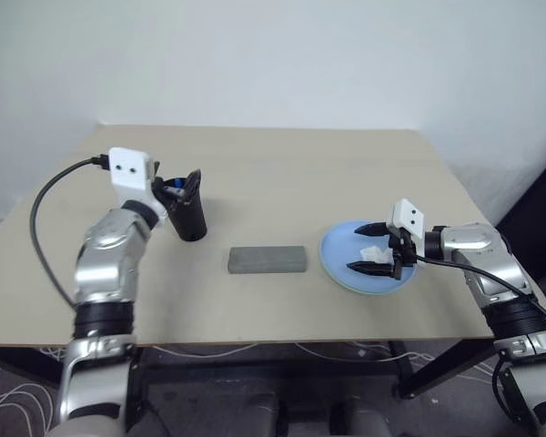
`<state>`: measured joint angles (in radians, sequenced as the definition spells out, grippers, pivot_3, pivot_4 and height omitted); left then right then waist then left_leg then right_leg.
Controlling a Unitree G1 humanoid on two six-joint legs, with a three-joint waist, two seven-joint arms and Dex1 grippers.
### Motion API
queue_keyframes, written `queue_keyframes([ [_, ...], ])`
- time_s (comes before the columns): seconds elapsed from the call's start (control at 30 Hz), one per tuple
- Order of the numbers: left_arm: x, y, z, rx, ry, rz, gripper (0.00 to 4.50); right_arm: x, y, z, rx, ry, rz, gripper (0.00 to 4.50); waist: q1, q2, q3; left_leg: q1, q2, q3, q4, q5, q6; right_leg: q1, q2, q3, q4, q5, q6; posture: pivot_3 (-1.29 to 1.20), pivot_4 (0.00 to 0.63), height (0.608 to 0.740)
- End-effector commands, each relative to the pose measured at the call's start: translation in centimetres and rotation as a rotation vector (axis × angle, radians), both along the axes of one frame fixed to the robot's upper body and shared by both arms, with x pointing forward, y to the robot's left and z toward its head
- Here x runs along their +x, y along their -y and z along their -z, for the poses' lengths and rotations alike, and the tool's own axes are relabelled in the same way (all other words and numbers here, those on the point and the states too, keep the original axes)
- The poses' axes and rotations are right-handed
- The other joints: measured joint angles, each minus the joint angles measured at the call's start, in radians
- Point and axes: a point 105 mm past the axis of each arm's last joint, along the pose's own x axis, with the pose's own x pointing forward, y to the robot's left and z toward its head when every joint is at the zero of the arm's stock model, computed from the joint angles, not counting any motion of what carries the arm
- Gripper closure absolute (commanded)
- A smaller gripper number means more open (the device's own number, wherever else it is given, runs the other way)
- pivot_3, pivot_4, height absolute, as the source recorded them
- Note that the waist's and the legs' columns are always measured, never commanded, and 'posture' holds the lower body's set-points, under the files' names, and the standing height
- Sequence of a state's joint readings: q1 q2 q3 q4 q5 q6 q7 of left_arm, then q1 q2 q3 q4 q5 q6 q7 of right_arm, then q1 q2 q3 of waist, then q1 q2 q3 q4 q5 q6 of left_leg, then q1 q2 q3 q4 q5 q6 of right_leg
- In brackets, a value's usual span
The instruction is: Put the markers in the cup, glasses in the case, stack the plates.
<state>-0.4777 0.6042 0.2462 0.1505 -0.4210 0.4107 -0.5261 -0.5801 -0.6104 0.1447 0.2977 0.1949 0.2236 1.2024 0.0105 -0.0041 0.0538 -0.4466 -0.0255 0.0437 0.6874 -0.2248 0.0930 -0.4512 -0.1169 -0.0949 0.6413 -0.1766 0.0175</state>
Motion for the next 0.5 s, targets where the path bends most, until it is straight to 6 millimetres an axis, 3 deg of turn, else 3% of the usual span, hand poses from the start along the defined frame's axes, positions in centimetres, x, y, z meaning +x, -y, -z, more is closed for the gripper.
queue_keyframes([
  [0.03,-1.7,-1.0,-2.4,-0.023,0.021,0.065,0.07,0.6,0.7,-1.8,0.033,0.065,0.021,0.00,0.000,0.000,0.000,0.000,0.000,0.000,0.000,0.000,0.000,0.000,0.000,0.000,0.000,-0.001,0.002,0.00,0.000,0.701],
  [0.1,-3.5,-2.9,-2.7,-0.038,-0.001,0.067,0.07,0.6,1.1,-1.7,0.037,0.058,0.033,0.00,-0.001,0.000,0.000,0.000,0.000,0.000,0.000,0.000,0.000,0.000,0.000,0.000,0.000,-0.002,0.001,0.00,0.000,0.701],
  [0.2,-5.3,-4.2,-2.6,-0.032,-0.031,0.079,0.07,0.7,1.3,-1.7,0.035,0.057,0.045,0.00,-0.007,0.001,0.001,0.001,0.001,0.000,-0.001,0.000,0.000,0.000,0.000,0.000,0.000,-0.002,0.000,0.00,0.000,0.701],
  [0.33,-6.9,-4.3,-1.3,-0.015,-0.085,0.098,0.07,1.1,1.6,-2.5,0.046,0.065,0.063,0.00,-0.001,0.002,0.001,0.001,0.001,0.001,-0.003,0.000,0.000,-0.001,-0.001,0.000,0.000,-0.002,0.000,0.00,0.000,0.701],
  [0.5,-7.3,-4.0,-0.4,-0.027,-0.104,0.069,0.07,1.0,1.5,-2.4,0.046,0.051,0.058,0.00,0.002,0.002,0.001,0.001,0.001,0.002,-0.004,0.000,0.000,-0.001,-0.001,0.001,0.000,-0.002,0.000,0.00,0.000,0.701],
])
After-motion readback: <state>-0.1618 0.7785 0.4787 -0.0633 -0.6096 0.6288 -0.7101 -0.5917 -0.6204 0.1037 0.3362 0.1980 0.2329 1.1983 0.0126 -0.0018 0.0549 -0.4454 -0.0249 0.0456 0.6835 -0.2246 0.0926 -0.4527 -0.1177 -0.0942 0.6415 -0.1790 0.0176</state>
